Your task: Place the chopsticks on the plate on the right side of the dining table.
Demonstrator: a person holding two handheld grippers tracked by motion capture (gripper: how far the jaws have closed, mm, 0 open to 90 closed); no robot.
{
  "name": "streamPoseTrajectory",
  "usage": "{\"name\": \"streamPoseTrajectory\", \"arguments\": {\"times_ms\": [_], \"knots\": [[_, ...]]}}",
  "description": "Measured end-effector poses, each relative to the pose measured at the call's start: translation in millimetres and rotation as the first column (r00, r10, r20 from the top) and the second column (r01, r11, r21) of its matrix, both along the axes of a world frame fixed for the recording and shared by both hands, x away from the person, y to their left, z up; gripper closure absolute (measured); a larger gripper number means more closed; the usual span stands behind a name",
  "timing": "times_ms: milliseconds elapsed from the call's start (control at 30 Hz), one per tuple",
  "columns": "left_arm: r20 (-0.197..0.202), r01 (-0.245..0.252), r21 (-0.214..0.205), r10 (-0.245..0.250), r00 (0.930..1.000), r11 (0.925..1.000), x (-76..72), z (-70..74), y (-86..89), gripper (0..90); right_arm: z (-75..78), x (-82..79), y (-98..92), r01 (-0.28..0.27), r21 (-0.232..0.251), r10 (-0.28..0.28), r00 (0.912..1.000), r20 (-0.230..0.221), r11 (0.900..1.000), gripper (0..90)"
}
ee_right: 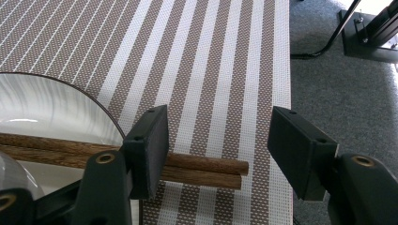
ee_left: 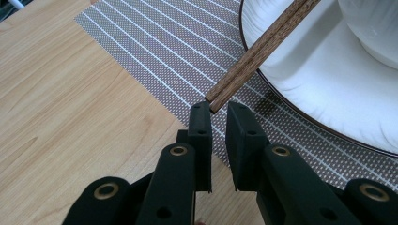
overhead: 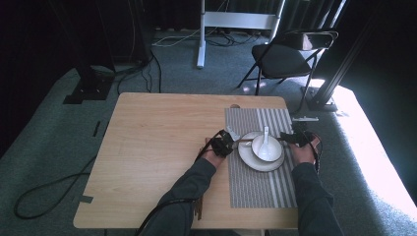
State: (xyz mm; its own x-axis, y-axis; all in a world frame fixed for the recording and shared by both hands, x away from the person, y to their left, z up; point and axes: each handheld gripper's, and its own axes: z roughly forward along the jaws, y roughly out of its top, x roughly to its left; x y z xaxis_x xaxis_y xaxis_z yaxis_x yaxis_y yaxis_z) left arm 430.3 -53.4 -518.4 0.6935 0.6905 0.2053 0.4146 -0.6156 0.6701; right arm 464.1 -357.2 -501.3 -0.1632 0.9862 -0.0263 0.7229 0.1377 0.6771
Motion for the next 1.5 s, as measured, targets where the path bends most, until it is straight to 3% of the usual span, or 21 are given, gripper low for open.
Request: {"name": "streamPoseTrajectory", "arguments": {"times_ms": [1500], "knots": [[-0.013,0.0,-0.002,0.0,0.9999,1.0,-0.4,-2.3,1.3,81.9,-0.1,-2.4,-4.3,0.009,-0.001,-0.009,1.0,0.003,1.0,38.1]]}}
